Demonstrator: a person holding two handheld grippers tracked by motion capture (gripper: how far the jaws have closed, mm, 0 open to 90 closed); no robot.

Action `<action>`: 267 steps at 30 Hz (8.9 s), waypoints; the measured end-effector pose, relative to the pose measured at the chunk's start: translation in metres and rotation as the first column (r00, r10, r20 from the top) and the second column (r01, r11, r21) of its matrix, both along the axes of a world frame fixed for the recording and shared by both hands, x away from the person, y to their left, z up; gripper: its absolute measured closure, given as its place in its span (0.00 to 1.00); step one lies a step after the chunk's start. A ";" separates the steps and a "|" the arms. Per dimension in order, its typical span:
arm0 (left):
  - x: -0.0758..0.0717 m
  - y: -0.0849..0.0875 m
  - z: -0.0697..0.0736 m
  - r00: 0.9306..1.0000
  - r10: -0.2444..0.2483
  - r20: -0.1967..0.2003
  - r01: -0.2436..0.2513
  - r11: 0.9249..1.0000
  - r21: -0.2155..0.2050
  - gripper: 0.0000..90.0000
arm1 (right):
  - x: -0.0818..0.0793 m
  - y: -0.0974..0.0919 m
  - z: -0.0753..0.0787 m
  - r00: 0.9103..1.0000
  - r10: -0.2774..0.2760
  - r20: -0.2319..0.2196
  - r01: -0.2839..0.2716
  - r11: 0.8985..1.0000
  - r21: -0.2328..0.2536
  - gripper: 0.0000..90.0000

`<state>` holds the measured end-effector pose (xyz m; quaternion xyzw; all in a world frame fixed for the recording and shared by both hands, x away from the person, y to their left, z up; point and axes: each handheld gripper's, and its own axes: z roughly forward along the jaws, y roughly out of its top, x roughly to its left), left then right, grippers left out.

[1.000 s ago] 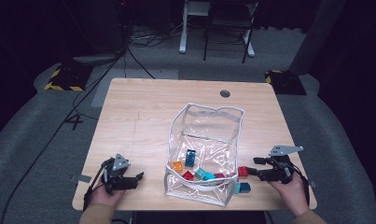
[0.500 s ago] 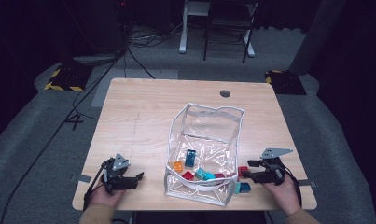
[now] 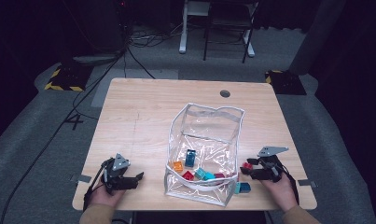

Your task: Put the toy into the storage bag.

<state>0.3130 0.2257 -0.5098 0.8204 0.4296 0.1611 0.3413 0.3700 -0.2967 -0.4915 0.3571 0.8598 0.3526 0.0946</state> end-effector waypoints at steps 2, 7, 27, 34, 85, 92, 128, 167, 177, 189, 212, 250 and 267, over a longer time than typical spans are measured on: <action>0.000 0.000 0.000 1.000 0.000 0.001 0.000 1.000 -0.001 0.22 | 0.001 0.000 0.000 1.000 -0.010 0.013 0.010 1.000 -0.017 0.59; 0.000 0.000 0.000 1.000 0.000 0.001 0.000 1.000 -0.001 0.22 | -0.001 -0.002 0.002 0.999 -0.035 0.030 0.037 0.998 -0.041 0.63; 0.000 0.000 0.000 1.000 0.000 0.001 0.000 1.000 -0.001 0.22 | -0.011 -0.009 0.049 0.998 -0.021 0.062 0.023 1.000 -0.018 0.66; 0.000 0.000 0.000 1.000 0.000 0.001 0.000 1.000 -0.001 0.22 | -0.015 -0.012 0.078 0.997 -0.001 0.073 0.001 1.000 0.005 0.66; -0.001 0.000 0.000 1.000 -0.001 0.003 0.001 1.000 -0.001 0.22 | -0.013 0.057 0.224 0.967 0.164 0.195 -0.194 0.970 0.144 0.66; -0.001 0.000 0.000 1.000 -0.002 0.003 0.002 1.000 -0.001 0.22 | -0.006 0.080 0.228 0.964 0.195 0.181 -0.221 0.965 0.141 0.66; -0.001 0.000 0.000 1.000 -0.001 0.003 0.001 1.000 -0.001 0.22 | 0.013 0.161 0.189 0.950 0.311 0.012 -0.311 0.950 -0.006 0.66; 0.000 0.000 0.000 1.000 -0.002 0.001 0.002 1.000 -0.001 0.22 | -0.023 0.080 0.221 0.955 0.270 0.122 -0.284 0.953 0.108 0.48; 0.000 0.000 0.000 1.000 -0.002 0.001 0.002 1.000 -0.002 0.22 | -0.031 0.050 0.219 0.967 0.222 0.127 -0.236 0.965 0.111 0.48; 0.000 0.000 0.000 1.000 -0.002 0.001 0.002 1.000 -0.002 0.22 | -0.042 0.016 0.209 0.980 0.156 0.126 -0.171 0.978 0.116 0.46; 0.000 0.000 0.000 1.000 -0.003 0.002 0.003 1.000 -0.001 0.22 | -0.057 -0.015 0.155 0.993 0.093 0.073 -0.101 0.990 0.103 0.44; 0.000 0.000 0.000 1.000 -0.002 0.001 0.002 1.000 -0.001 0.22 | -0.068 0.009 0.029 0.987 0.160 -0.024 -0.161 0.986 -0.048 0.44; 0.000 0.000 0.000 1.000 -0.002 0.002 0.002 1.000 0.000 0.22 | -0.045 0.008 0.007 0.997 0.074 -0.009 -0.075 0.988 -0.135 0.64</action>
